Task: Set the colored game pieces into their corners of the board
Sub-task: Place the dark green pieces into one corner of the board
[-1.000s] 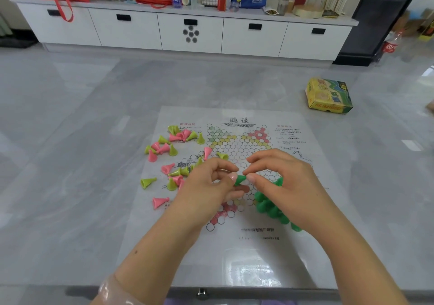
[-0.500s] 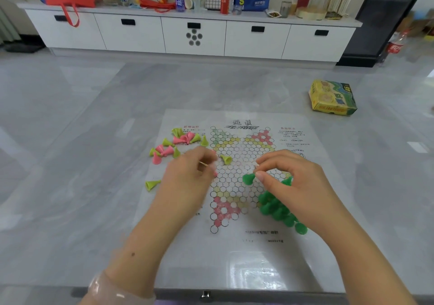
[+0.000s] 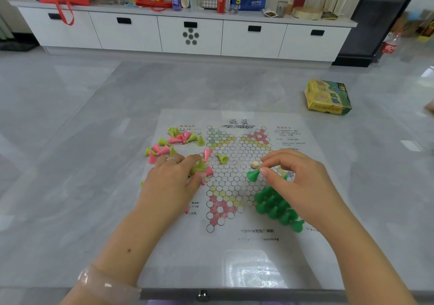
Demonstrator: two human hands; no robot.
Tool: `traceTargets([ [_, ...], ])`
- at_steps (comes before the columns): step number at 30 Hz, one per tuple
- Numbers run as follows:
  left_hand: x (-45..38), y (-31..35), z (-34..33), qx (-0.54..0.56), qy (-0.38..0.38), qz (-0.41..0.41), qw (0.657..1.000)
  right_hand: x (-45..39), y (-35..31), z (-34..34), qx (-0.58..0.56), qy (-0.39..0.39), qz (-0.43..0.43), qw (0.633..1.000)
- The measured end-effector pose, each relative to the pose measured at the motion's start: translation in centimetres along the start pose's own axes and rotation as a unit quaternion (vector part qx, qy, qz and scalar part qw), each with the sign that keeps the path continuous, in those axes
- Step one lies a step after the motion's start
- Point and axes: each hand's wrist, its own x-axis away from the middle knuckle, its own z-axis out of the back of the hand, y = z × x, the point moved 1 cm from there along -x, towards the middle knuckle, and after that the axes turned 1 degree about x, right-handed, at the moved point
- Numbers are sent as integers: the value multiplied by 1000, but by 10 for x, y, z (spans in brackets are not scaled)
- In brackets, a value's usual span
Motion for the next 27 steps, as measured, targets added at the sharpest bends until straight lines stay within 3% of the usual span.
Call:
traceTargets([
  [4, -2, -6, 0, 2, 11, 10, 1000, -1, 4, 7, 3, -2, -15, 1000],
  [11, -3, -5, -3, 12, -4, 41, 999, 3, 3, 0, 108, -123, -6, 986],
  [17, -6, -4, 0, 24, 0, 80, 996, 4, 1, -7, 144, -144, 8, 979],
  [27, -10, -6, -1, 10, -5, 69, 998, 4, 3, -14, 170, -149, -1, 974],
])
